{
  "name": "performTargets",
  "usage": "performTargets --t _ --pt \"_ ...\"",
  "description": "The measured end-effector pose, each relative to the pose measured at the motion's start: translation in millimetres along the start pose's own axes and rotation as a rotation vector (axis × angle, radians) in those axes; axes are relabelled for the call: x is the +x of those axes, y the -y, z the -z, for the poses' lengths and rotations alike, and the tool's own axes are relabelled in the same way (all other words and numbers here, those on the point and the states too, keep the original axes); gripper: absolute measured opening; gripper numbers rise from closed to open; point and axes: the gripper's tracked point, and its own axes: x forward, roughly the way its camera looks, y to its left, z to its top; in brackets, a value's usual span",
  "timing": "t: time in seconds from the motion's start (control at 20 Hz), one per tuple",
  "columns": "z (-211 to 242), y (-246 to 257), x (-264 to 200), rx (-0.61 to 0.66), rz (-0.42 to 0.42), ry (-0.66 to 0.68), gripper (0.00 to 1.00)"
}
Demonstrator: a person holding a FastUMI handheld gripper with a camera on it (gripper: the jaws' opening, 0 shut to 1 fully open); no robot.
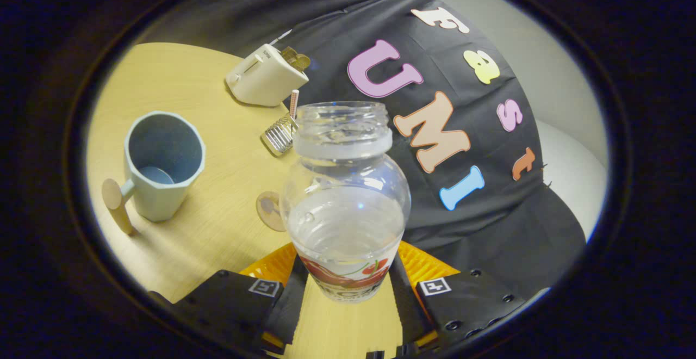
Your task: Take the bottle from table, then pour the juice into the cup, finally place the bottle on the coaster
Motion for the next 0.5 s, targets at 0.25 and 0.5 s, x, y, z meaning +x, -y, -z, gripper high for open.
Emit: performTargets --t 0.25,0.5 --pt "-7 1 3 -0.119 0.050 0.039 0.77" --pt "-12 -6 5 -0.232 0.076 0.068 0.77"
